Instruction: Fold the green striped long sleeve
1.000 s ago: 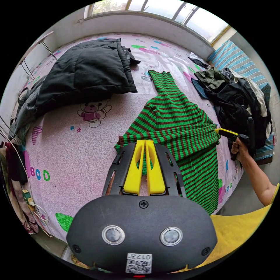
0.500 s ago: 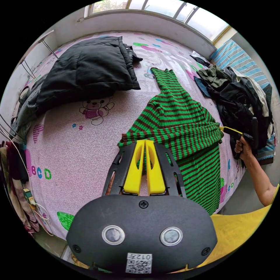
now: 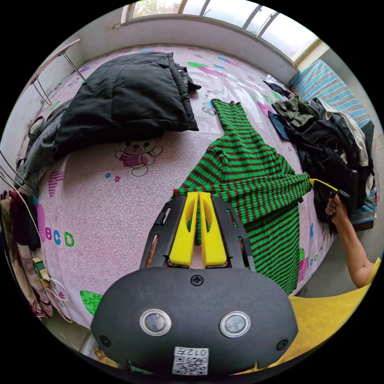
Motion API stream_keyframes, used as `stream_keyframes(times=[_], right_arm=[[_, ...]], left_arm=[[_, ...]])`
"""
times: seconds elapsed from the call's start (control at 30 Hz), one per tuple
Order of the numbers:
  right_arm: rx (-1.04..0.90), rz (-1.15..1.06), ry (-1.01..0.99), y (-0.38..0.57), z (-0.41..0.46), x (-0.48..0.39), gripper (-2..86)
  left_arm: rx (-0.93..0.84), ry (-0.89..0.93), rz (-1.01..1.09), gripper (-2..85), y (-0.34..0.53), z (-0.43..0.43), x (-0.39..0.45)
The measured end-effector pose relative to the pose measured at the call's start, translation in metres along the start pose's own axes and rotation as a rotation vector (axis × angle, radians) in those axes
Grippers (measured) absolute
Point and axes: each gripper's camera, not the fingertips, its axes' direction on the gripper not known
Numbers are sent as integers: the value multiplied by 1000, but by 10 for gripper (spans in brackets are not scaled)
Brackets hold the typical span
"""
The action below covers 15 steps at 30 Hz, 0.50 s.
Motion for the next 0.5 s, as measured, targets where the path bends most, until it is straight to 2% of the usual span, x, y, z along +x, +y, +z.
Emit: stream_keyframes(times=[0.23, 0.5], right_arm=[[-36, 82, 63, -6, 6, 11, 2], [-35, 37, 6, -13, 10, -14, 2]], left_arm=[[-61, -16, 76, -2, -15, 25, 32], [-98, -13, 48, -1, -29, 52, 41]])
